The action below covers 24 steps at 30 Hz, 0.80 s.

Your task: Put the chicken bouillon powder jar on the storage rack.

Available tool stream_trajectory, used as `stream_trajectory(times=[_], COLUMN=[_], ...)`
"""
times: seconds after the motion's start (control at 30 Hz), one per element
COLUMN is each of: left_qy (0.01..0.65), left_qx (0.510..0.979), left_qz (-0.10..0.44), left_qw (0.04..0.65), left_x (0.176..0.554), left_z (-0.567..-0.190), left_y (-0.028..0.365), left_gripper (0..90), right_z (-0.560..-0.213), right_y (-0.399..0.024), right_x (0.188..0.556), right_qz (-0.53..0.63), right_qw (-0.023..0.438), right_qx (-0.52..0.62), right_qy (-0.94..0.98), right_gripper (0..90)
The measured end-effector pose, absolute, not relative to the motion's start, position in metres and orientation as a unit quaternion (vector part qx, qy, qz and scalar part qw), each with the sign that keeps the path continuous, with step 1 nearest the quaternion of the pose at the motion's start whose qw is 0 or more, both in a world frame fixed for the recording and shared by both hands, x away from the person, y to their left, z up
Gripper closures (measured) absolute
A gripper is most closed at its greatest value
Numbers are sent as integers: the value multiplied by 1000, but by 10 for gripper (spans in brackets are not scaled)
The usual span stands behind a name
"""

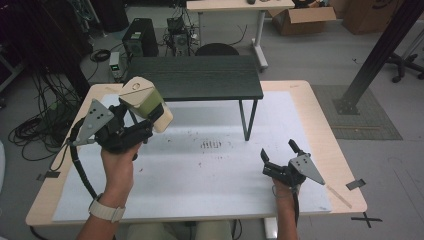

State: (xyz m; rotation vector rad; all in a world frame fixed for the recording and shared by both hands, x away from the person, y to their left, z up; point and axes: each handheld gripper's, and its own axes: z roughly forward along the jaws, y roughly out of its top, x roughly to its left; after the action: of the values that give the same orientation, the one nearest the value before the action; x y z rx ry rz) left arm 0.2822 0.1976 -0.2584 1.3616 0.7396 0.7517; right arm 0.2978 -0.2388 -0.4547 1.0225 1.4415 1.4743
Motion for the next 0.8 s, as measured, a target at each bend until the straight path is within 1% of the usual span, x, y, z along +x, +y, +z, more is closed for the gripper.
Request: stream_trajectory(times=[0.23, 0.47, 0.8], left_qy=[323, 324, 330], left_qx=[598, 599, 600], left_qz=[332, 329, 319], left_qw=[655, 654, 656], left_x=[293, 305, 331], left_z=[-246, -241, -230], left_y=[190, 184, 170], left_gripper=[295, 295, 295], right_z=[-455, -455, -455], right_y=[-239, -239, -239], right_x=[298, 298, 298], right_qz=[585, 585, 586], right_qw=[408, 407, 407], right_qx=[406, 406, 406], right_qy=[572, 572, 571], right_gripper=[0, 0, 0])
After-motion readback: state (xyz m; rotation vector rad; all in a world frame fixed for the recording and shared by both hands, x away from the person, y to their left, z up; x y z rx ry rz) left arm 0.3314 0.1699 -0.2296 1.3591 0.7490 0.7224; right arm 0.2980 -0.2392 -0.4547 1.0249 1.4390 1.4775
